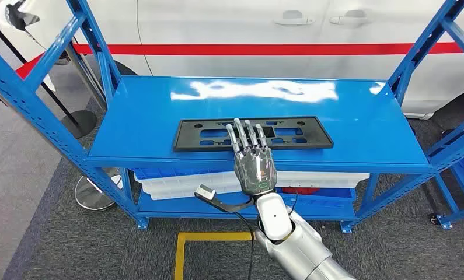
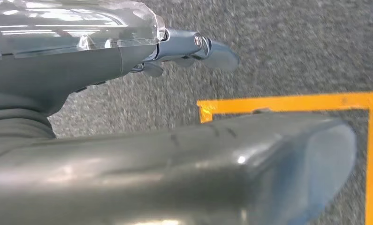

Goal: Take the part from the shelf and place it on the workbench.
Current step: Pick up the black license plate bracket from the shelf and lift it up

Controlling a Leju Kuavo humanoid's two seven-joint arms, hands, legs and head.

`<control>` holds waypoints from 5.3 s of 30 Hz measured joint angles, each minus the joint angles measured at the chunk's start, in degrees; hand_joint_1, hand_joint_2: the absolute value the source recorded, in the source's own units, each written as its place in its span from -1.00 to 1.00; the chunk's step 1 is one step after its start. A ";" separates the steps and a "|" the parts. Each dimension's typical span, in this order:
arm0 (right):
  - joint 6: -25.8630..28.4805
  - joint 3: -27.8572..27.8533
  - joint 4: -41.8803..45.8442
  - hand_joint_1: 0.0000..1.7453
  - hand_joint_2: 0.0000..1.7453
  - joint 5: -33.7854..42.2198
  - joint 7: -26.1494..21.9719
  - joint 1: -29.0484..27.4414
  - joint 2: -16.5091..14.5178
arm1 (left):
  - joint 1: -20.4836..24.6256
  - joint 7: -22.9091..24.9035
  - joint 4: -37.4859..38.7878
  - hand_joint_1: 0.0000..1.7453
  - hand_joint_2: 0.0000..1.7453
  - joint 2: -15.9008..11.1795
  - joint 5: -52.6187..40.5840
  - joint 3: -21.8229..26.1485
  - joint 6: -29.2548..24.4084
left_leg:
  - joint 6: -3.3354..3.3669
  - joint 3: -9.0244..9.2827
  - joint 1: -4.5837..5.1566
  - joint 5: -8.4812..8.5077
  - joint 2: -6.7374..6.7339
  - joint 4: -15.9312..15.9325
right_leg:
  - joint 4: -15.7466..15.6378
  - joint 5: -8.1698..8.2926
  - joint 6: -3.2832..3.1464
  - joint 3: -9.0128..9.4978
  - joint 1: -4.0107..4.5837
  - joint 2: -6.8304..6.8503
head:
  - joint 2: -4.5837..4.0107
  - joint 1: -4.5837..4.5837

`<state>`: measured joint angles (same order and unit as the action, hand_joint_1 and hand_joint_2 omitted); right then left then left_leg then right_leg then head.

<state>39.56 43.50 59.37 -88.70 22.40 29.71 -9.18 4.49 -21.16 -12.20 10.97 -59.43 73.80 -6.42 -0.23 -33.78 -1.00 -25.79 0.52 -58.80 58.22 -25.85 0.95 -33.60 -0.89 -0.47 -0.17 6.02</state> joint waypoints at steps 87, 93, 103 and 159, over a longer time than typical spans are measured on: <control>0.40 -14.75 -18.01 -1.00 1.00 0.00 -12.31 3.48 -7.61 | -0.29 2.14 0.04 -1.00 -1.00 -0.56 -0.85 0.45 -0.60 | -1.37 -4.83 -0.06 -2.32 -0.29 -9.59 | -0.45 0.26 -2.61 0.22 0.65 0.23 | 0.00 0.03; 0.42 -15.32 -18.10 -1.00 1.00 0.00 -12.16 3.54 -7.56 | -0.28 2.19 0.04 -1.00 -1.00 -0.66 -1.15 0.43 -0.43 | 0.20 -0.21 0.21 0.67 -0.23 0.47 | 0.09 -0.55 -1.12 0.32 0.97 0.13 | 0.00 0.01; 0.44 -15.81 -18.40 -1.00 1.00 0.00 -11.10 3.27 -6.70 | -0.36 2.19 0.04 -1.00 -1.00 -0.74 -1.38 0.43 0.29 | 1.13 1.65 -0.09 -0.43 -0.15 1.02 | 7.42 -0.12 0.19 -5.46 0.05 0.31 | 0.00 0.01; -14.98 -24.72 3.17 1.00 1.00 52.29 -34.29 4.67 -8.71 | 0.47 2.03 0.04 -1.00 -1.00 0.11 0.00 1.76 -1.71 | 1.52 0.26 -0.23 1.01 -0.56 0.76 | 12.09 -6.73 -0.01 -5.25 0.83 -0.16 | 0.00 0.02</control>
<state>24.58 18.78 62.54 -36.41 -11.88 34.38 -17.89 4.96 -19.12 -12.15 11.08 -59.43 75.56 -8.13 1.28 -33.52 -1.23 -24.78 -0.04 -58.04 70.31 -32.57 0.93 -38.85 -0.06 -0.62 -0.17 6.04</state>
